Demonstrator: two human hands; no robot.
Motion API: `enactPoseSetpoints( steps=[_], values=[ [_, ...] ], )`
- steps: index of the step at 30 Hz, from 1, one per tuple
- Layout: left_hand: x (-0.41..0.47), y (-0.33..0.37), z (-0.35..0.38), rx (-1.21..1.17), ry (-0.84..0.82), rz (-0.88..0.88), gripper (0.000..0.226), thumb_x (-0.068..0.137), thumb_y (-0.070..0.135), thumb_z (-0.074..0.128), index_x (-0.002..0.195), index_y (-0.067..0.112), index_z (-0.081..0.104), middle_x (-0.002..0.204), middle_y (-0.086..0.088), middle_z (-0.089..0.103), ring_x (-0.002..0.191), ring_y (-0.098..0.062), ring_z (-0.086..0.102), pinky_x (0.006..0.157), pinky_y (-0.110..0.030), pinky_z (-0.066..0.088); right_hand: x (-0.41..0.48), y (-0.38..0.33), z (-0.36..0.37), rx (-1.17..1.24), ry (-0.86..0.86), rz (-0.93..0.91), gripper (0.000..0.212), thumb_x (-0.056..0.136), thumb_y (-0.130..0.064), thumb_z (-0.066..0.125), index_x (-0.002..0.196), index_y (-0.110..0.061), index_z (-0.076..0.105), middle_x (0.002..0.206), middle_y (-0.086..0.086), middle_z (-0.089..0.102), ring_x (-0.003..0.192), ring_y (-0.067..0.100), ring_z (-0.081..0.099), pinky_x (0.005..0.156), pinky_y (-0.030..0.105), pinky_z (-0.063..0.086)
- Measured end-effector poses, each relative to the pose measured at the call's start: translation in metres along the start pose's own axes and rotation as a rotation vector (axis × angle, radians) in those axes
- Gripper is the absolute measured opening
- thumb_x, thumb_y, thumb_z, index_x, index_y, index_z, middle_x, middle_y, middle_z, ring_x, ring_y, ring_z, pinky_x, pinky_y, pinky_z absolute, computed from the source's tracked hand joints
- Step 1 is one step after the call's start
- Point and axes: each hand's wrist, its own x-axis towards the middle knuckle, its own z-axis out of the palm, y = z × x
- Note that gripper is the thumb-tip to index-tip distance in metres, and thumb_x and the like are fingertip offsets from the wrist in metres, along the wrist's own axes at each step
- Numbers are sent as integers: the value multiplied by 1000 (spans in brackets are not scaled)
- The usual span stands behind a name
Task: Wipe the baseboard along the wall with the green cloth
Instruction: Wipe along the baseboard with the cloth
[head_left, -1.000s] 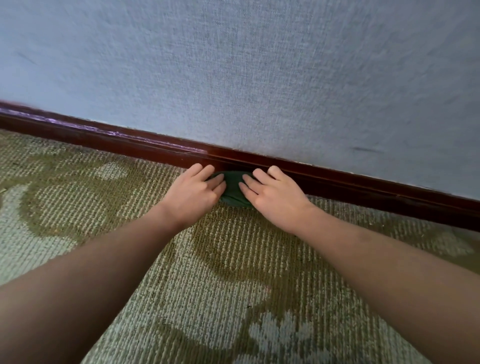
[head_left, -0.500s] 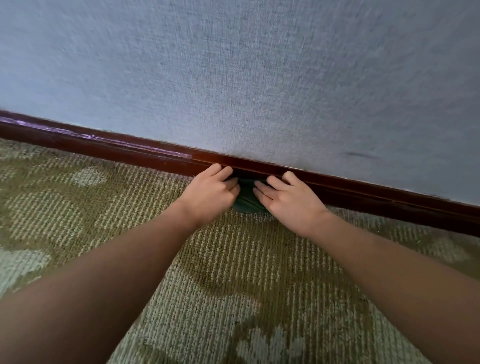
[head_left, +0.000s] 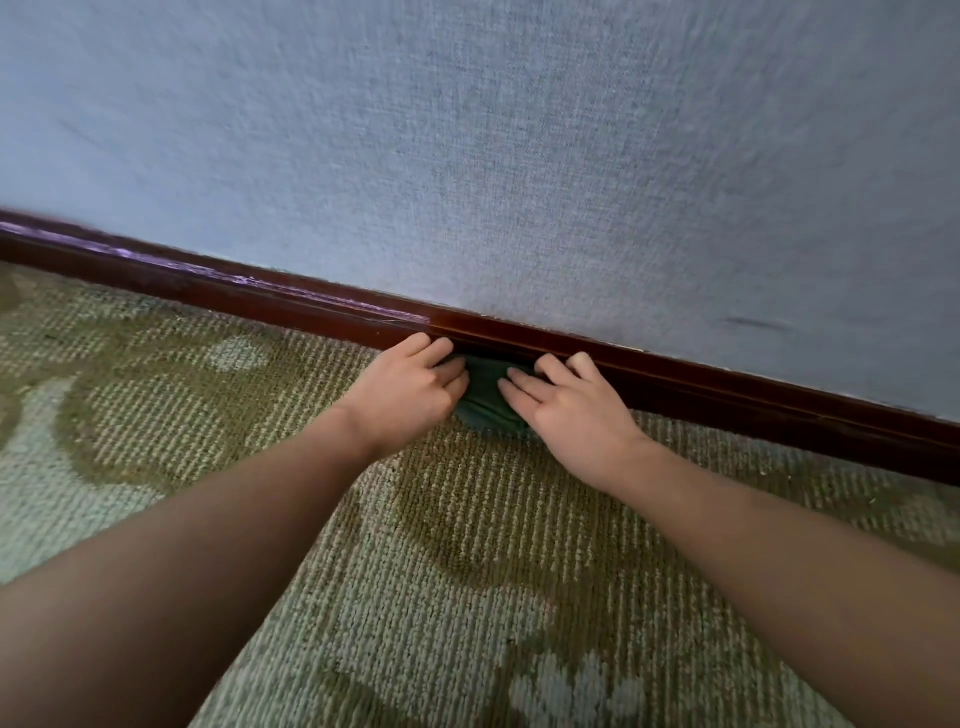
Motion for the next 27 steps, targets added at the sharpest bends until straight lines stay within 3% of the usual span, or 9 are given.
enactPoseSetpoints(
  steps=[5,9,13,17,23,27],
  values=[
    [-11,-17,-5,65,51,23,33,59,13,78,90,2,74,90,-9,72,85,-22,65,73,-28,52,15,-2,-19,-64,104,12,50,92,-11,23,141,-8,29,144,7,38,125,25,34,97,36,29],
    [-16,-29,-3,111,56,34,24,67,9,61,86,1,74,87,-11,72,82,-23,65,73,-29,52,26,-11,-29,-146,151,30,50,88,-15,26,135,-15,44,134,0,51,119,17,45,93,30,37],
    [-17,-31,2,94,84,-27,31,70,11,52,91,2,73,89,-9,71,79,-22,63,69,-28,50,34,-8,-27,-131,119,74,47,94,-19,40,141,-12,33,143,2,40,126,18,36,97,33,31],
    [-14,-32,5,4,117,-74,31,65,10,72,95,2,73,92,-10,72,80,-23,64,68,-27,50,39,0,-20,78,17,87,61,92,-8,44,146,-16,17,153,0,18,131,19,16,100,39,15],
    [-21,-37,15,-71,58,-124,46,65,8,78,108,0,67,110,-13,67,90,-27,63,73,-31,51,47,-2,-14,96,38,41,58,93,-8,42,145,-15,19,152,1,19,130,19,19,95,35,16],
    [-26,-43,16,-62,45,-167,49,57,3,82,103,0,69,104,-12,70,81,-28,63,69,-31,52,54,-3,-17,113,59,10,57,92,-7,42,145,-15,20,152,1,20,129,19,21,94,34,17]
  ],
)
